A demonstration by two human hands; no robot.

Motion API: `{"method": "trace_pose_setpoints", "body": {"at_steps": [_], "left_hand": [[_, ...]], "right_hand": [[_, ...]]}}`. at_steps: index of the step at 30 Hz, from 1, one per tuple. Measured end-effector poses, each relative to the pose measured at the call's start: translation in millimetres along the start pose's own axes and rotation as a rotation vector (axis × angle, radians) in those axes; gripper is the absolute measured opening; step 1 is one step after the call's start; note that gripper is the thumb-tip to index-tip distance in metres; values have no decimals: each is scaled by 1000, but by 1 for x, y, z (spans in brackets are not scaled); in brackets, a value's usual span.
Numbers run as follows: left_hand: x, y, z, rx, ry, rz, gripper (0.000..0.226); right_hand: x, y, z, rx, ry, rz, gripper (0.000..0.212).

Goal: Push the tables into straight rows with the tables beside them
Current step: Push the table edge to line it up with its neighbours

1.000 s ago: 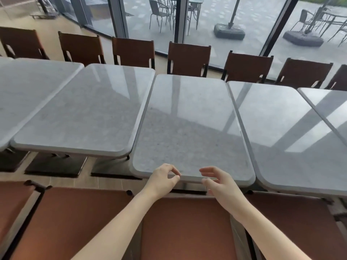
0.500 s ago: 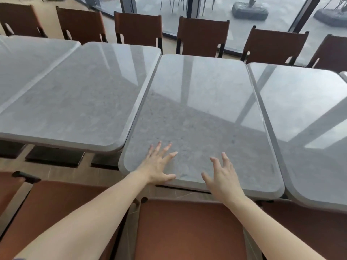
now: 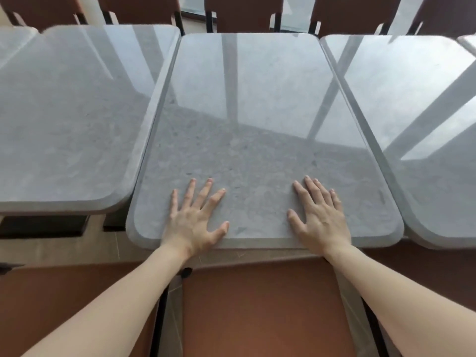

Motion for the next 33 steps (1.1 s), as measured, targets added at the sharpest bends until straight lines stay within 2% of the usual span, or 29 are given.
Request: {"method": "trace_pose_setpoints", "body": {"at_steps": [5, 11, 15, 22, 27, 33], "left_hand": [[1, 0, -1, -8, 0, -43, 86], [1, -2, 0, 37, -11, -4, 83], [-2, 0, -3, 26, -28, 29, 80], [-6, 2, -8, -32, -84, 14, 76], [-7, 4, -8, -20, -78, -9, 94], [-8, 1, -8, -28, -51, 8, 76]], "right_hand": [[9, -3, -1, -99, -4, 113, 73], [11, -8, -1, -104, -55, 195, 50], [-4, 3, 1, -13, -82, 126, 66], [-12, 9, 7, 26, -65, 96, 70], [-12, 9, 7, 30, -61, 95, 70], [-14, 8, 5, 45, -73, 91, 69]]}}
Point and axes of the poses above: each hand's wrist, its own x-axis away from the middle knuckle, its own y-axis out of the palm, z = x × y, the point moved 7 cm from there along -x, towards the middle knuckle, and after that the axes turned 4 degrees about -x, right-handed, at the moved point
